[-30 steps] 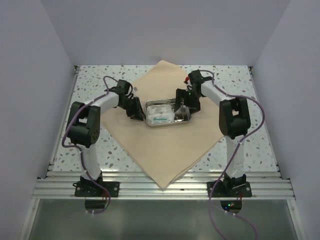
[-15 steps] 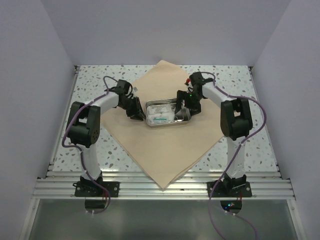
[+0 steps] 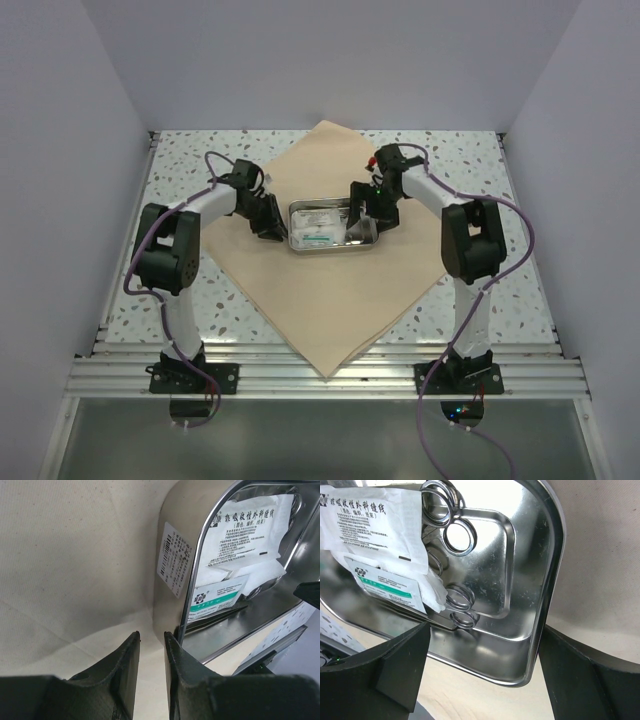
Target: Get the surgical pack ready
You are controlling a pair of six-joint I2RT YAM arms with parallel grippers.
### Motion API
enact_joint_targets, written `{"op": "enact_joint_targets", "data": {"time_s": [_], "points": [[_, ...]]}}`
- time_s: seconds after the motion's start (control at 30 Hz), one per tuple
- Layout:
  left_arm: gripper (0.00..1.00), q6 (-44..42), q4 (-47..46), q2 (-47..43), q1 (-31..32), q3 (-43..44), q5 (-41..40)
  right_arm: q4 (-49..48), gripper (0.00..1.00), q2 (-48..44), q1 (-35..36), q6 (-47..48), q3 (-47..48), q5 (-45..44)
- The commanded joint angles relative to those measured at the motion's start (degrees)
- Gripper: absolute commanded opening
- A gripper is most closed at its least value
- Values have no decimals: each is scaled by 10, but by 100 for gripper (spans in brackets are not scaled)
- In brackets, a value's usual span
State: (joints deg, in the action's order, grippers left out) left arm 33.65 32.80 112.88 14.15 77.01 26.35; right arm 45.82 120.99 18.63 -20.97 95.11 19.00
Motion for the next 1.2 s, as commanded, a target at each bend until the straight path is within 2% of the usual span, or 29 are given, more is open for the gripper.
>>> {"op": "enact_joint_targets", "data": {"time_s": [0.0,0.27,0.53,1.17], "points": [[30,11,-11,-17,3,9,20,-7,88,-32,14,-8,10,40],[32,5,-8,-30,-1,-8,13,2,89,-33,14,-3,5,28],[39,-10,8,-48,-27,-5,-9,42,99,-37,6,30,37,-29],[39,-12,3,-70,-48,-32,-4,16,98,-16,18,24,38,19]]}}
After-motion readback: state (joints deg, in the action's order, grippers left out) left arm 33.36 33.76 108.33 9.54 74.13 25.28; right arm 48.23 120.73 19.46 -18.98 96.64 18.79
